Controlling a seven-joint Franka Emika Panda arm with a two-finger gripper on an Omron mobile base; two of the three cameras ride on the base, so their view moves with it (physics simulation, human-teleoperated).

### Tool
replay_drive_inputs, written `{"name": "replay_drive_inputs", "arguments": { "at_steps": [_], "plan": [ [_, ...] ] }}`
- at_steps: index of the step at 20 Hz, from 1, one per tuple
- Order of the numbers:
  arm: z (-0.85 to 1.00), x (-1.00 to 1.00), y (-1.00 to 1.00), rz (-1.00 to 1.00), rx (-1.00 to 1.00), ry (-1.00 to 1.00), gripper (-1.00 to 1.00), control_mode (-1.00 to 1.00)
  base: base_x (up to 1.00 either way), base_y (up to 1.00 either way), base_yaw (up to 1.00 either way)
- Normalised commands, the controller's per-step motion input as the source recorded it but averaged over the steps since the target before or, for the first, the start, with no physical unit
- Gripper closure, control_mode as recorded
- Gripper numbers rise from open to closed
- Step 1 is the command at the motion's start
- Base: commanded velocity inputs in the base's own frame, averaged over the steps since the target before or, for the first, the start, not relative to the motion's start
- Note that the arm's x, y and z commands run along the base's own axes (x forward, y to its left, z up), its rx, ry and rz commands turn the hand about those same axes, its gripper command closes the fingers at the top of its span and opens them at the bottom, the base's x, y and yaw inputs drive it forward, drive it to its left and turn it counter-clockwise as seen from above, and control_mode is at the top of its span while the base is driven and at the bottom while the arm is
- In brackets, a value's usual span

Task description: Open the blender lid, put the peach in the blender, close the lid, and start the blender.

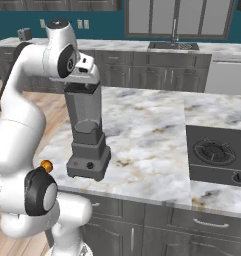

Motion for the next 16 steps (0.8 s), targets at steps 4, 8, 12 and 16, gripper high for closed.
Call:
{"name": "replay_drive_inputs", "arguments": {
  "at_steps": [4,8,12,16],
  "plan": [
    [-0.02,0.37,0.15,0.0,-0.02,0.06,-1.0,-1.0,0.0,0.0,0.0],
    [0.0,0.08,-0.06,0.0,-0.01,0.04,-1.0,-1.0,0.0,0.0,0.0],
    [-0.01,0.06,-0.01,0.0,-0.02,0.04,-1.0,-1.0,0.0,0.0,0.0],
    [-0.02,0.07,-0.01,0.0,-0.04,0.04,-1.0,-1.0,0.0,0.0,0.0]
  ]
}}
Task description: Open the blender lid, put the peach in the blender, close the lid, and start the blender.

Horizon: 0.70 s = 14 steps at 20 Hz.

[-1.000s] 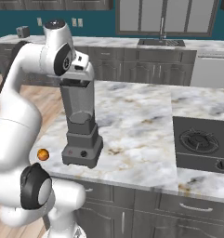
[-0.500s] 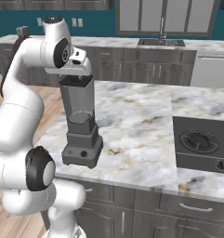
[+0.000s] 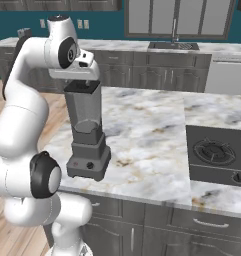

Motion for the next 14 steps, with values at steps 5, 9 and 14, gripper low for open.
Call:
{"name": "replay_drive_inputs", "arguments": {
  "at_steps": [5,9,14],
  "plan": [
    [-0.07,0.13,-0.05,0.0,-0.03,0.04,-1.0,-1.0,0.0,0.0,0.0],
    [-0.13,0.14,-0.02,0.0,-0.04,0.04,-1.0,-1.0,0.0,0.0,0.0],
    [-0.17,0.13,0.02,0.0,-0.03,0.03,-1.0,-1.0,0.0,0.0,0.0]
  ]
}}
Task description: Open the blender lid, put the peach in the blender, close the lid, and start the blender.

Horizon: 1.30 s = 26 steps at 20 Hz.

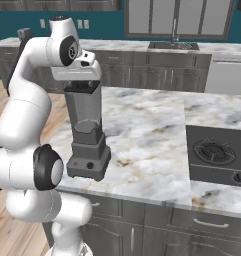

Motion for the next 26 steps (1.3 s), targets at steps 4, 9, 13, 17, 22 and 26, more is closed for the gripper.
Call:
{"name": "replay_drive_inputs", "arguments": {
  "at_steps": [4,9,13,17,22,26],
  "plan": [
    [-0.08,0.11,0.01,0.0,-0.01,0.01,1.0,-1.0,0.0,0.0,0.0],
    [0.04,0.0,0.0,0.0,0.0,0.0,1.0,-1.0,0.0,0.0,0.0],
    [0.7,-0.01,0.0,0.0,0.0,-0.03,1.0,-1.0,0.0,0.0,0.0],
    [0.99,-0.29,-0.22,0.0,0.0,-0.18,1.0,-1.0,0.0,0.0,0.0],
    [0.62,-0.61,-0.56,0.0,0.0,-0.05,1.0,-1.0,0.0,0.0,0.0],
    [-0.18,-0.75,-1.0,-0.08,0.01,0.0,1.0,-1.0,0.0,0.0,0.0]
  ]
}}
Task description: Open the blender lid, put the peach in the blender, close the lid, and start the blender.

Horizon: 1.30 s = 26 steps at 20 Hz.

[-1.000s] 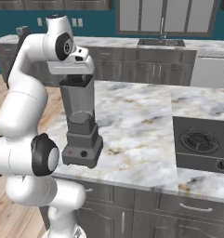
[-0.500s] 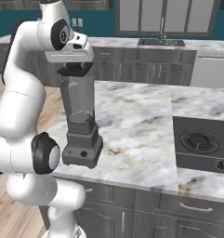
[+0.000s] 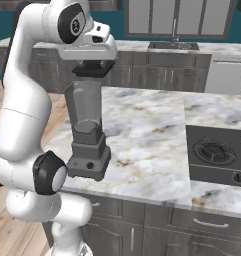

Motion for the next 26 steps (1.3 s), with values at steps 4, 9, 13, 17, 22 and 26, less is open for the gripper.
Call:
{"name": "replay_drive_inputs", "arguments": {
  "at_steps": [4,9,13,17,22,26],
  "plan": [
    [-0.69,-0.56,-1.0,-0.05,0.03,0.05,1.0,-1.0,0.0,0.0,0.0],
    [-0.98,-0.26,-0.95,-0.03,0.01,0.13,1.0,-1.0,0.0,0.0,0.0],
    [-0.98,0.0,-0.54,-0.02,0.0,0.2,1.0,-1.0,0.0,0.0,0.0],
    [-0.95,0.0,-0.23,-0.01,0.0,0.2,1.0,-1.0,0.0,0.0,0.0],
    [-1.0,0.09,-0.08,0.0,0.0,0.12,1.0,-1.0,0.0,0.0,0.0],
    [-0.86,0.15,-0.28,0.03,0.07,0.01,1.0,-1.0,0.0,0.0,0.0]
  ]
}}
